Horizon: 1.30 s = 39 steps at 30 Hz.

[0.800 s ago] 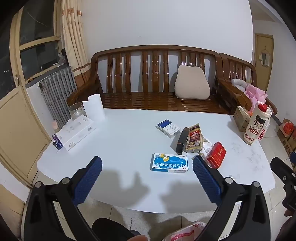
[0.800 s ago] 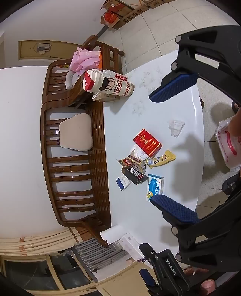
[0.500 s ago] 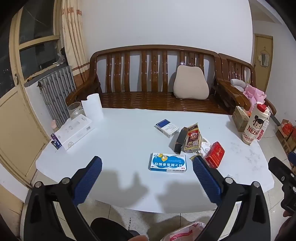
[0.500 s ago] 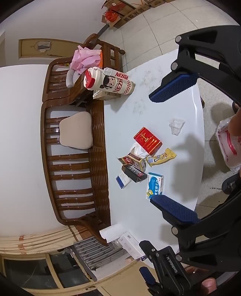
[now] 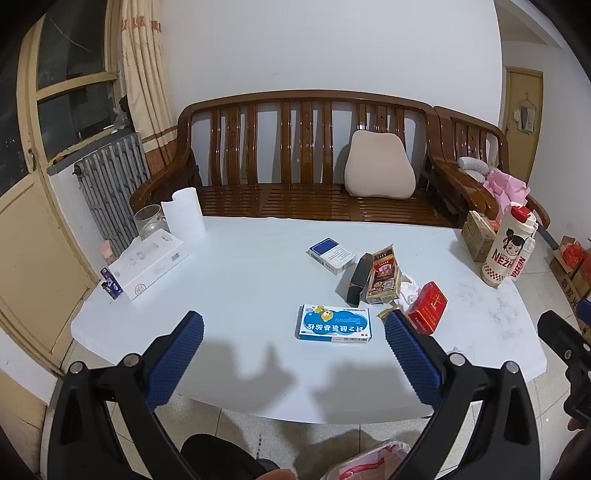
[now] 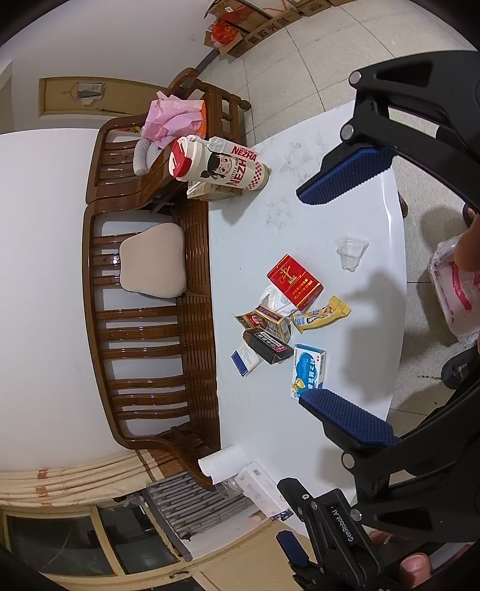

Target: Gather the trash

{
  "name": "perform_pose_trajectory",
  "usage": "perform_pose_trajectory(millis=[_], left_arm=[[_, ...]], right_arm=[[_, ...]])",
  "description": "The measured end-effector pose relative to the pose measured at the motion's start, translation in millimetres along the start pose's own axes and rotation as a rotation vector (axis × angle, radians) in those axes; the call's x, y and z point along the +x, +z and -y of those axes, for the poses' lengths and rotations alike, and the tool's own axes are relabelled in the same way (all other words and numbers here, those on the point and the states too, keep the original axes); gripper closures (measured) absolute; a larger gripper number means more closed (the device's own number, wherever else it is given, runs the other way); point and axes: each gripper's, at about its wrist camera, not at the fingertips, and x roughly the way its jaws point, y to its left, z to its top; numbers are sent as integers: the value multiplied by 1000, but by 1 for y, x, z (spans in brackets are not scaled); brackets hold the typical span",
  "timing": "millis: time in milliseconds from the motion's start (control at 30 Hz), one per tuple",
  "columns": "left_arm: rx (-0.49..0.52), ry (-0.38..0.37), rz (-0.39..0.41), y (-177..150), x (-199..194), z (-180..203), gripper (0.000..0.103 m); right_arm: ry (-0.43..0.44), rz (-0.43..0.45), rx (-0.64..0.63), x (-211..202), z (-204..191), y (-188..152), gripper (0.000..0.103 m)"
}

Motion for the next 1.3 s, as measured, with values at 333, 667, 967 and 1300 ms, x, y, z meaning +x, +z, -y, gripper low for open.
perform_pose_trajectory(millis=[333, 667, 967, 1300], left_arm=[[1, -1, 1, 0, -2, -1, 7], [6, -3, 10, 1, -8, 0, 7], [6, -3, 9, 1, -11, 0, 7], [5, -6, 7, 1, -9, 0, 7]], right_arm=[[0, 2, -1, 0, -2, 0, 5], [11, 7, -1, -10, -3, 4, 5], [12, 6, 2, -10, -1, 4, 5], [13, 6, 3, -12, -1, 3, 5]])
